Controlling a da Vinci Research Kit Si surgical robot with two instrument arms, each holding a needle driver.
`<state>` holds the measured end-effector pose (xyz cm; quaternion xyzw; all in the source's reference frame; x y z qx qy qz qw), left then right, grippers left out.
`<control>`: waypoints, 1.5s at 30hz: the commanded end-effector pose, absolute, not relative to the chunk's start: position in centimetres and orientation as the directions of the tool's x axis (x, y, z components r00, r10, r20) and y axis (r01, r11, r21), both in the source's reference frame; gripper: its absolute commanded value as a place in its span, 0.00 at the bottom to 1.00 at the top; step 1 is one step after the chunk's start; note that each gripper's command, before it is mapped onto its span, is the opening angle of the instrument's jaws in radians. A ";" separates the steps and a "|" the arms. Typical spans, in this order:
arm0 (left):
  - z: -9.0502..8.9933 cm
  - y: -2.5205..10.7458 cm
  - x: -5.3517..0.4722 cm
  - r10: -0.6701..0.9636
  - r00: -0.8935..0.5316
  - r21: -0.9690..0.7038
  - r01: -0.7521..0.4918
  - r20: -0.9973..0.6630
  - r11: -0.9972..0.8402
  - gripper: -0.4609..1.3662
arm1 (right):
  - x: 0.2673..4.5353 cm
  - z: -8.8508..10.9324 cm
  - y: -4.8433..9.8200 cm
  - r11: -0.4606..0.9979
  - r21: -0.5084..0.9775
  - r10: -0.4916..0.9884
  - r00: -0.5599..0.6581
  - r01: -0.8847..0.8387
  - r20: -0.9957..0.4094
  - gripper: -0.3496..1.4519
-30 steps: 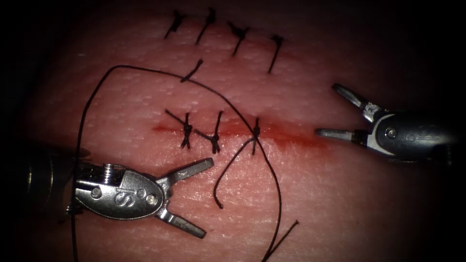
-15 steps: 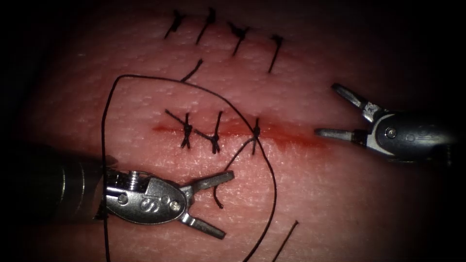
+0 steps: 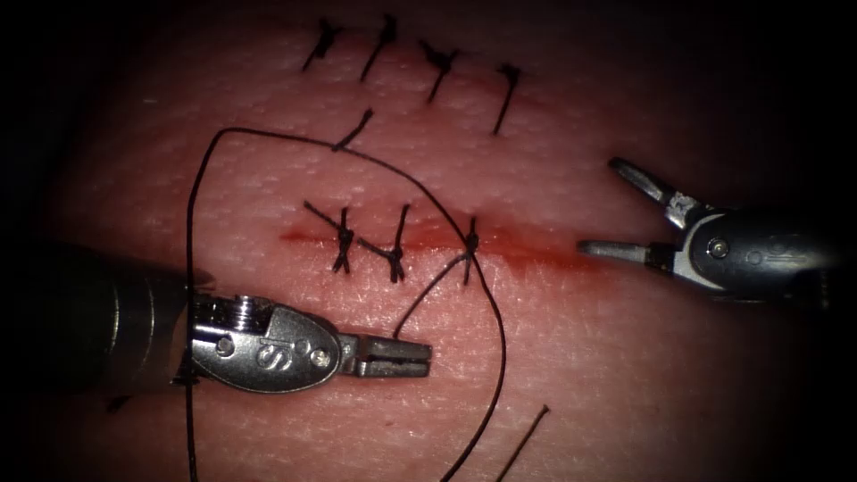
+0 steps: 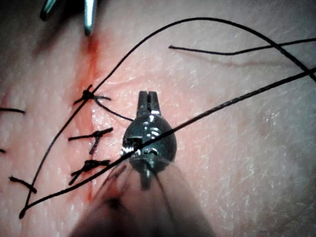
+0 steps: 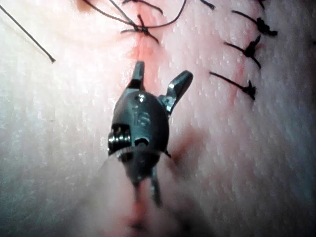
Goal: Wound Closure
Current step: With the left driver, grasp the remaining suture end, then move the right gripper to cut the suture
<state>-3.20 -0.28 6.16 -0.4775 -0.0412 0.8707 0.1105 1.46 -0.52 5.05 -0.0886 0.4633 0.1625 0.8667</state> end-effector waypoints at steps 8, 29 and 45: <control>6.1 -0.1 -3.19 0.245 -0.489 -0.191 -0.159 -0.837 -0.969 0.06 | 1.47 5.1 -0.6 0.945 0.020 0.195 0.512 -0.327 -0.836 0.71; 5.8 0.2 -3.22 0.334 -0.312 -0.266 -0.241 -0.889 -0.933 0.06 | 1.49 5.1 -1.0 0.985 0.057 0.132 0.486 -0.166 -0.864 0.70; 5.6 0.4 -3.22 0.392 -0.164 -0.348 -0.246 -0.905 -0.905 0.06 | 1.44 5.0 -0.9 0.978 0.062 0.150 0.471 -0.198 -0.869 0.67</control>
